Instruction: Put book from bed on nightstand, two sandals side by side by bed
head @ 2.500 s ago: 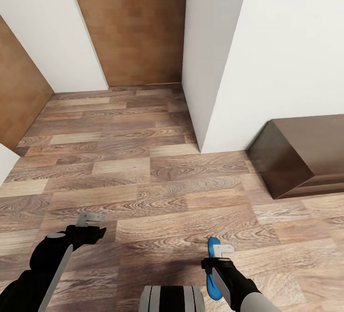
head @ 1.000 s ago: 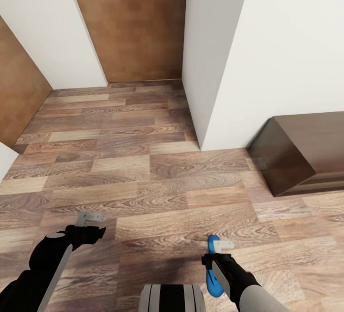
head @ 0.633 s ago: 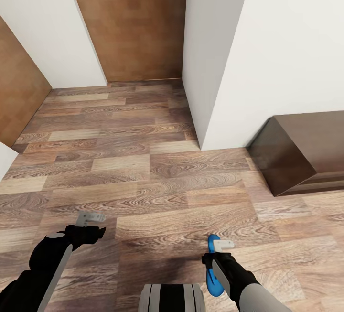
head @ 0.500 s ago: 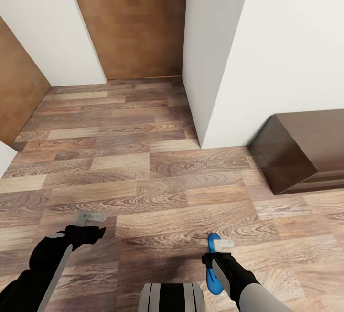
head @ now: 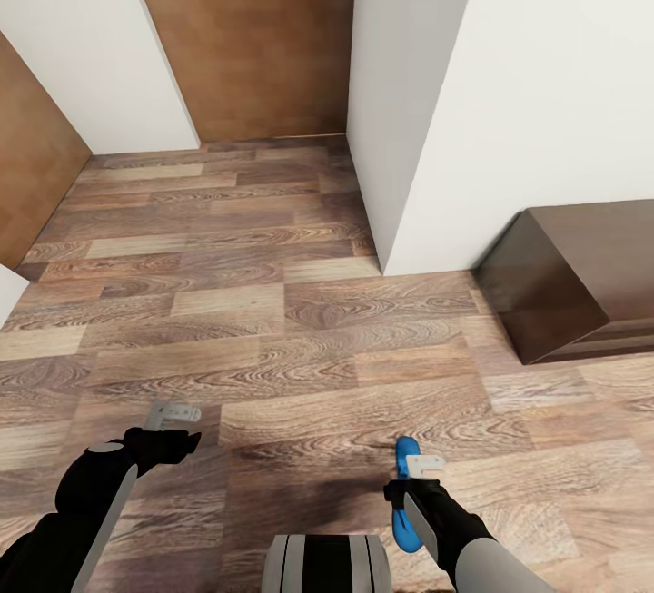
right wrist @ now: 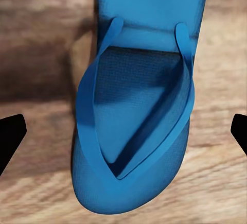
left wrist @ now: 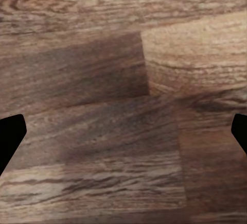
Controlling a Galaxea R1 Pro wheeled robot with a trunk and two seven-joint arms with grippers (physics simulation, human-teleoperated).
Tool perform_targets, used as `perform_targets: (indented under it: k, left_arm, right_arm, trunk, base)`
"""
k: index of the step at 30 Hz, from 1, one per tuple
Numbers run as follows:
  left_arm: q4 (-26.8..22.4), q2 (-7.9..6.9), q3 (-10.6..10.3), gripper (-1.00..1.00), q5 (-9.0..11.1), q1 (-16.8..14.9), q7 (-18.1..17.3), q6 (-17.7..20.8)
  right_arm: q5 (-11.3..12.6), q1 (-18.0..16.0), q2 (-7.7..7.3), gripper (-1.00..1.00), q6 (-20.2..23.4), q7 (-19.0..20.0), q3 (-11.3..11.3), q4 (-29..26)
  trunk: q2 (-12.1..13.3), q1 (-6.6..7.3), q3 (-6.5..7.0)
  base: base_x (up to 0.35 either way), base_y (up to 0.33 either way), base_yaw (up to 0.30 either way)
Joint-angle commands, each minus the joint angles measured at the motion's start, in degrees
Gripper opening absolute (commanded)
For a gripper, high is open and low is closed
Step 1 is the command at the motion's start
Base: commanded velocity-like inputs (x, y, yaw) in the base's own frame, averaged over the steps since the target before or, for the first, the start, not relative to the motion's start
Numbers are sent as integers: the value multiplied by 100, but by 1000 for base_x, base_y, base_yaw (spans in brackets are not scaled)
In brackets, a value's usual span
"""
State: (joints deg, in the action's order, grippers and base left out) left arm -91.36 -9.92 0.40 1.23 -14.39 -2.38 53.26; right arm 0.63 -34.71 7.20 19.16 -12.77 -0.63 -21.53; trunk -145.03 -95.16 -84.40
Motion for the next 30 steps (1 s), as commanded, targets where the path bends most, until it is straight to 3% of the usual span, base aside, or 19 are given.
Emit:
perform_targets:
  k: [1, 6, 24, 30]
  left_arm:
    - [-5, -1, 4, 100, 9, -2, -17, 27]
    - [-5, -1, 4, 100, 9, -2, -17, 27]
    - [-5, -1, 4, 100, 9, -2, -17, 27]
    - [-5, -1, 4, 100, 9, -2, -17, 27]
  right_arm:
    - [7, 0, 1, 100, 35, -23, -7, -11]
    - [7, 0, 1, 100, 35, -22, -7, -10]
    - [6, -41, -10, 100, 35, -19, -7, -10]
    - [4, -55, -21, 100, 35, -17, -7, -10]
  trunk:
    - [-3, -2, -26]
    - [-9, -14, -137]
    - [-9, -14, -137]
    - [-16, -27, -247]
  base:
    - [0, 0, 0]
    - [0, 0, 0]
    - [0, 0, 0]
    - [0, 0, 0]
